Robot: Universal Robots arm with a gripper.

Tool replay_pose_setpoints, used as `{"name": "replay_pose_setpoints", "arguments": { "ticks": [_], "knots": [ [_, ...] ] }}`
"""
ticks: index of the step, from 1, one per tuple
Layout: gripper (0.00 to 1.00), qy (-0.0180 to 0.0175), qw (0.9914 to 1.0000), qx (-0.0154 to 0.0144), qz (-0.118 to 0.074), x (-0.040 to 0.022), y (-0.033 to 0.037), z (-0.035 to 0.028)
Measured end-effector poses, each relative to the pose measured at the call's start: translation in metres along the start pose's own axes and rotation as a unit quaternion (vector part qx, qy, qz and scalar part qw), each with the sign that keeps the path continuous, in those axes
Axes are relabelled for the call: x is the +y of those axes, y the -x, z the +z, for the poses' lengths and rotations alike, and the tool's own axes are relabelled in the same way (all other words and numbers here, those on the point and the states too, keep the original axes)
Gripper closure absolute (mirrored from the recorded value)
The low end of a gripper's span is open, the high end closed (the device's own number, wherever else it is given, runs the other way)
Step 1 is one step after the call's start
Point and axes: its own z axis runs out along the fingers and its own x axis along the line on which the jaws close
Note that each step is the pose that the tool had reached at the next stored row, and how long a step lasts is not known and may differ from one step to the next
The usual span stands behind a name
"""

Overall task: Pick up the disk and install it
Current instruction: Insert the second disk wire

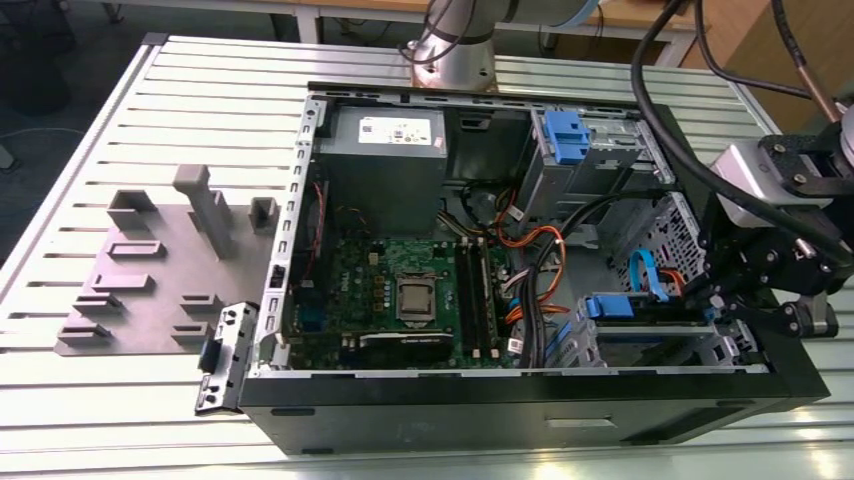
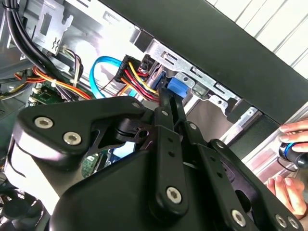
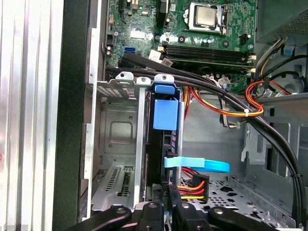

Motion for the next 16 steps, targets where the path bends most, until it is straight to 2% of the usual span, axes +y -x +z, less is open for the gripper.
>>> {"name": "replay_pose_setpoints", "arguments": {
  "ticks": [6, 12, 16],
  "knots": [
    [0.84, -0.0006, 1.0, -0.0018, 0.0, 0.0033, 0.0034, 0.0004],
    [0.84, -0.0007, 1.0, -0.0019, 0.0, 0.0071, 0.0055, 0.0011],
    [0.84, -0.0008, 1.0, -0.0014, 0.001, 0.0074, 0.0055, 0.0017]
  ]
}}
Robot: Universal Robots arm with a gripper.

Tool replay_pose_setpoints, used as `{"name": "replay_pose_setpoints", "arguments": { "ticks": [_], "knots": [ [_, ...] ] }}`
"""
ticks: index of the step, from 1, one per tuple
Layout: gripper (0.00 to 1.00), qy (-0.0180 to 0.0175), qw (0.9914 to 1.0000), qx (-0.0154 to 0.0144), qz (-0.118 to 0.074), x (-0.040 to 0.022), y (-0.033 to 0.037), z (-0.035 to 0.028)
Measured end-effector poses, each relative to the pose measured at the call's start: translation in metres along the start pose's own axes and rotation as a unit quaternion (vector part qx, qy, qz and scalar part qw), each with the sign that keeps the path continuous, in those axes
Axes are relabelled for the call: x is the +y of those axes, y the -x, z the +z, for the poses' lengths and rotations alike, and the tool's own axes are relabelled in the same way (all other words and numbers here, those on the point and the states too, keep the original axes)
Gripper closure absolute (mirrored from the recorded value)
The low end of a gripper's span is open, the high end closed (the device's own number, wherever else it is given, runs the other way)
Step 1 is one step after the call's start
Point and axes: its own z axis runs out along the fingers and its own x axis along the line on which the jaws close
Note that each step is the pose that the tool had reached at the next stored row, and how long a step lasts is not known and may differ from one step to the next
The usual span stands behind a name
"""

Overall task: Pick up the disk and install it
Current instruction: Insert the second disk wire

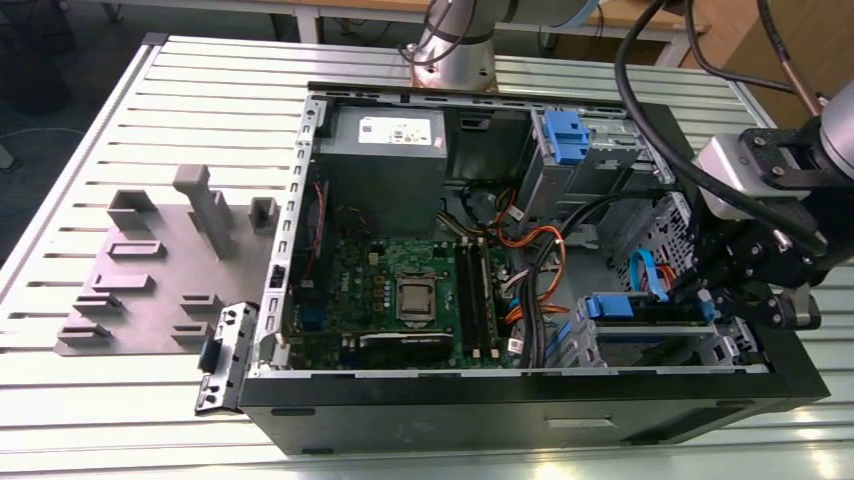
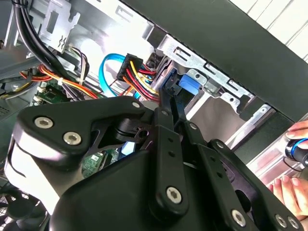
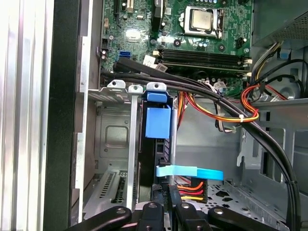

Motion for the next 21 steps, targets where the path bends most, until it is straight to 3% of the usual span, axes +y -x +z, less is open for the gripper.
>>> {"name": "replay_pose_setpoints", "arguments": {
  "ticks": [21],
  "knots": [
    [0.84, 0.0, 1.0, 0.0005, 0.0, 0.0012, -0.0005, 0.0051]
  ]
}}
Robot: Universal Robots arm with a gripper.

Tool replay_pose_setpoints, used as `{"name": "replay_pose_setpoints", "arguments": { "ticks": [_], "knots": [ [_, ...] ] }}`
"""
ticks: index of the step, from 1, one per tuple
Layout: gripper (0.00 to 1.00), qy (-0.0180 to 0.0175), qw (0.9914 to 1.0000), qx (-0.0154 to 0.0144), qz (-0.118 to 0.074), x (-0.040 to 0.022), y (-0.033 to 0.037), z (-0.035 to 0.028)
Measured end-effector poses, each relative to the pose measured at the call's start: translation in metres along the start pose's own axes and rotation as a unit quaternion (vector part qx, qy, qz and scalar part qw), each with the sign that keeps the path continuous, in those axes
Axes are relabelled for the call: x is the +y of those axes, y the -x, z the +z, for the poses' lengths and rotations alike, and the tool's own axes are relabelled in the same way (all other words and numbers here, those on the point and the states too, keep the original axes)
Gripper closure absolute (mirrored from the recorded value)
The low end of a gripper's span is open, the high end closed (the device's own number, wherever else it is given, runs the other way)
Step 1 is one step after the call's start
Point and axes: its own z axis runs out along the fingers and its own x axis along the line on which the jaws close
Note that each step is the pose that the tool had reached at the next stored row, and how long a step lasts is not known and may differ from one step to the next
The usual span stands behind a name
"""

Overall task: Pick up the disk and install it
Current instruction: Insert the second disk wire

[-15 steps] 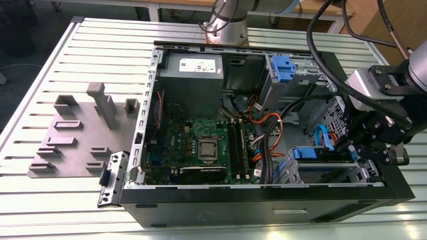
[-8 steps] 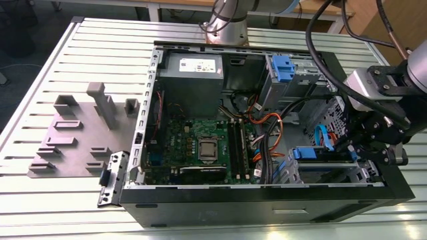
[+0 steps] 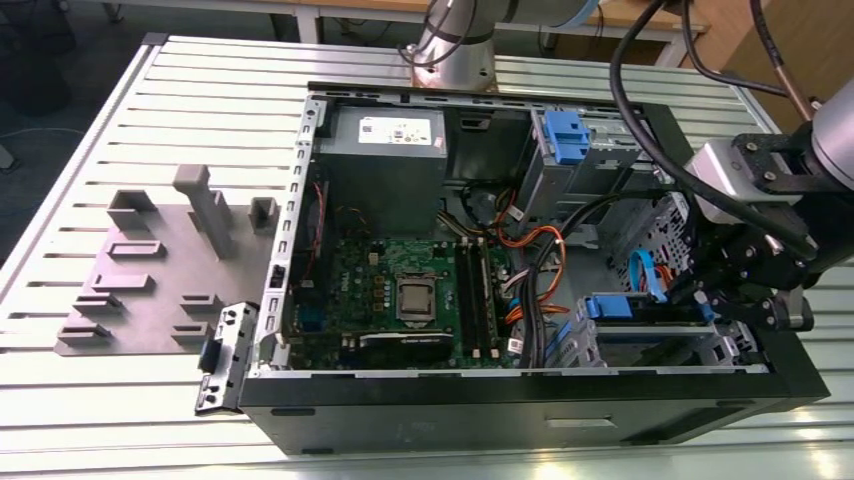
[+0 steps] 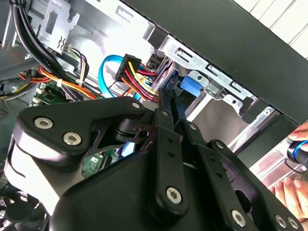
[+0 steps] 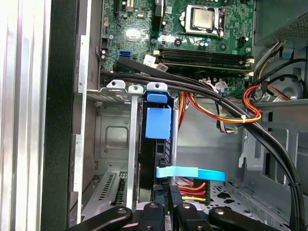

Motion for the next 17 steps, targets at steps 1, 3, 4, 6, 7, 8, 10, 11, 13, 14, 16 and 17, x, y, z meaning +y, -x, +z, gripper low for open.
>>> {"name": "replay_pose_setpoints", "arguments": {
  "ticks": [1, 3, 4, 6, 7, 8, 10, 11, 13, 14, 16, 17],
  "knots": [
    [0.84, 0.0, 1.0, 0.0, 0.0, 0.0, 0.0, -0.0004],
    [0.84, 0.0001, 1.0, -0.0006, 0.0, 0.0001, 0.0002, -0.0019],
    [0.84, 0.0, 1.0, -0.0004, 0.0, 0.0001, 0.0003, -0.0036],
    [0.84, 0.0, 1.0, 0.0, 0.0, 0.0001, 0.0005, -0.0059],
    [0.84, 0.0, 1.0, 0.0001, 0.0, 0.0, 0.0005, -0.0059],
    [0.84, 0.0, 1.0, 0.0002, 0.0, 0.0, 0.0005, -0.0058],
    [0.84, 0.0, 1.0, 0.0006, 0.0, 0.0, 0.0005, -0.0061],
    [0.84, 0.0, 1.0, 0.0008, 0.0, 0.0, 0.0004, -0.0062],
    [0.84, 0.0, 1.0, 0.001, 0.0, 0.0, 0.0001, -0.0063],
    [0.84, 0.0, 1.0, 0.0009, 0.0, 0.0, 0.0, -0.0061],
    [0.84, 0.0, 1.0, 0.0009, 0.0, 0.0, -0.0001, -0.0056],
    [0.84, 0.0, 1.0, 0.0009, 0.0, 0.0, -0.0002, -0.005]
  ]
}}
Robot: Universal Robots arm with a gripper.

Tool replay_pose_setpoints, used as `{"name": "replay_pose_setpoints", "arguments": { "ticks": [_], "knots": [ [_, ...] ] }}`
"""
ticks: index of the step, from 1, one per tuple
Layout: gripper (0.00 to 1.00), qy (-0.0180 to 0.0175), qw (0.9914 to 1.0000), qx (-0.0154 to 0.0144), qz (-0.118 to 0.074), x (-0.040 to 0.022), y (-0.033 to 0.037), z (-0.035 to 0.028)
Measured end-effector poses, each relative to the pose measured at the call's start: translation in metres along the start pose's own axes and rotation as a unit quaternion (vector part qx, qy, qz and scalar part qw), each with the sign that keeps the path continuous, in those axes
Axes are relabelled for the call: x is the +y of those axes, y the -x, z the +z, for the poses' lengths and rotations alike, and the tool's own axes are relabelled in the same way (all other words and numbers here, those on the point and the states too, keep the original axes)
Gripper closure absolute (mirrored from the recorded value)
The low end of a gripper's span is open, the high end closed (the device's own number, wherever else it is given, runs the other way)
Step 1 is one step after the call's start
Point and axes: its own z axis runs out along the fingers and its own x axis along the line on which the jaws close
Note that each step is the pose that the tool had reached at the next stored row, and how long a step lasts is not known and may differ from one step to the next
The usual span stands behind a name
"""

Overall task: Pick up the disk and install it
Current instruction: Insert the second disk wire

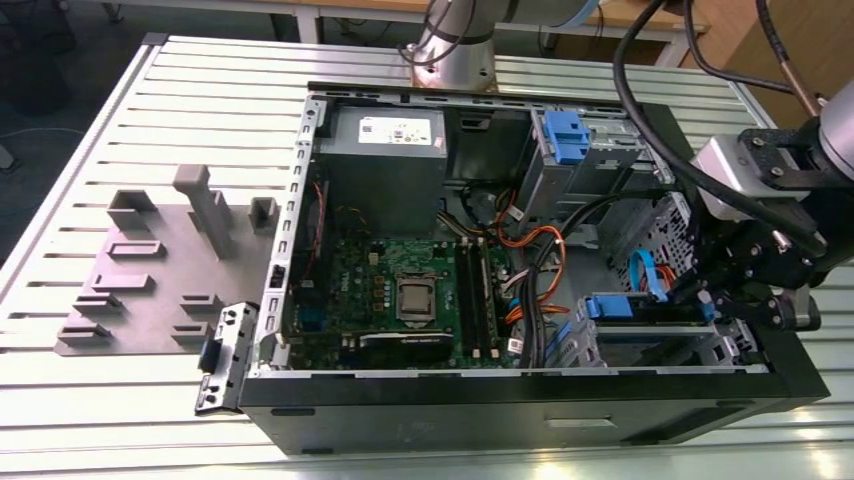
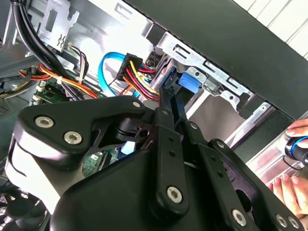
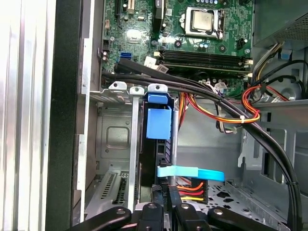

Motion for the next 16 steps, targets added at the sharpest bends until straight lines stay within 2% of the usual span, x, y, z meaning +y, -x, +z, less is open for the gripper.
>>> {"name": "replay_pose_setpoints", "arguments": {
  "ticks": [10, 16],
  "knots": [
    [0.84, 0.0, 1.0, 0.0002, 0.0, 0.0, -0.0002, 0.0019],
    [0.84, 0.0, 1.0, 0.0002, 0.0, 0.0, -0.0004, 0.0052]
  ]
}}
